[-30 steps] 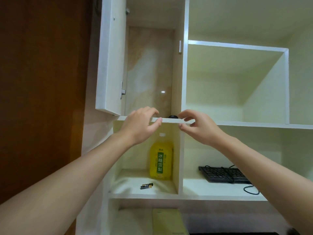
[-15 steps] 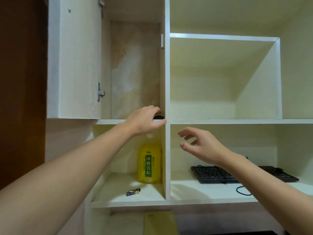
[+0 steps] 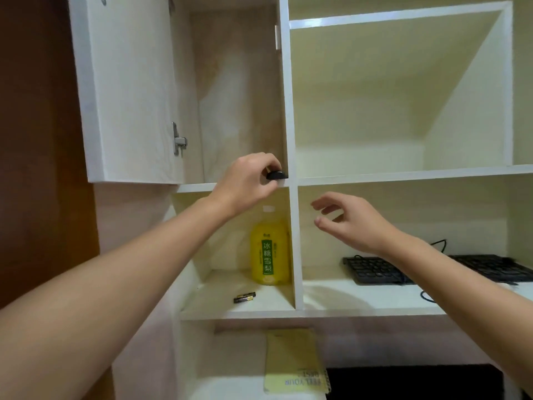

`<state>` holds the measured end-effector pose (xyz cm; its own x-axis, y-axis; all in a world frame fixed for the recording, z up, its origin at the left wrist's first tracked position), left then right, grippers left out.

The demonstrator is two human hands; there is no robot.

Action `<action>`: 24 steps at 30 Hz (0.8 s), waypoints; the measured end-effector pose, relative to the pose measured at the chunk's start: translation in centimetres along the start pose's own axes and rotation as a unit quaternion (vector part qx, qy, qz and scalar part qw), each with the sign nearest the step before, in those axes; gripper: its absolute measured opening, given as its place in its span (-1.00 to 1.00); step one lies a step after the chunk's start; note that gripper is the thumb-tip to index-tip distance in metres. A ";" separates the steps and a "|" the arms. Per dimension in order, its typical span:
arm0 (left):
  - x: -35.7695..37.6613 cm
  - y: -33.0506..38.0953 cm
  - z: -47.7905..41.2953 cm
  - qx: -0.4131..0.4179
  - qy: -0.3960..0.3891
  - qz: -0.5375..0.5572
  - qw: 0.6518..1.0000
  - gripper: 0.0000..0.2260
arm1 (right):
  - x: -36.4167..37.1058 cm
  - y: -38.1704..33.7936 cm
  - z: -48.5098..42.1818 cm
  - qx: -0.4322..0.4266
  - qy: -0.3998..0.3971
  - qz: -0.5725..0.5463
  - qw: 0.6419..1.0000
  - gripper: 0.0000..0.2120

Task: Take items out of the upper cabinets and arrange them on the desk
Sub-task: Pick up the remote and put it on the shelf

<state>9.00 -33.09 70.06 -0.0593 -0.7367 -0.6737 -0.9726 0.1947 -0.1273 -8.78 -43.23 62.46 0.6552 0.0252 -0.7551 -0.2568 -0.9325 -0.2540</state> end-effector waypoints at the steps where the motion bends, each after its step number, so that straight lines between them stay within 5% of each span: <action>1: -0.5 0.3 0.4 0.003 0.011 0.004 1.000 -0.88 | -0.1 -0.2 0.0 0.000 0.002 -0.003 1.000 -0.70; 14: -9.2 5.9 5.3 0.000 0.162 0.090 0.983 -0.85 | -0.6 -2.4 3.2 0.016 0.023 -0.019 0.999 -0.65; 24: 0.3 7.9 14.1 -0.092 -0.058 0.201 0.974 -0.92 | 5.5 -0.5 12.2 0.071 -0.026 0.039 0.996 -0.58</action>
<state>4.48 -22.63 58.56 -0.4282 -0.5454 -0.7205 -0.9005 0.3245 0.2895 -13.71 -38.24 51.13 0.5928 -0.0242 -0.8050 -0.4063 -0.8720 -0.2730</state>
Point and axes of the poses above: each hand's wrist, its own z-axis away from the middle knuckle, its own x-axis out of the palm, y = z × x, the point moved 6 cm from there along -z, towards the middle knuckle, and after that the axes turned 11 degrees about -y, right-handed, at the moved point
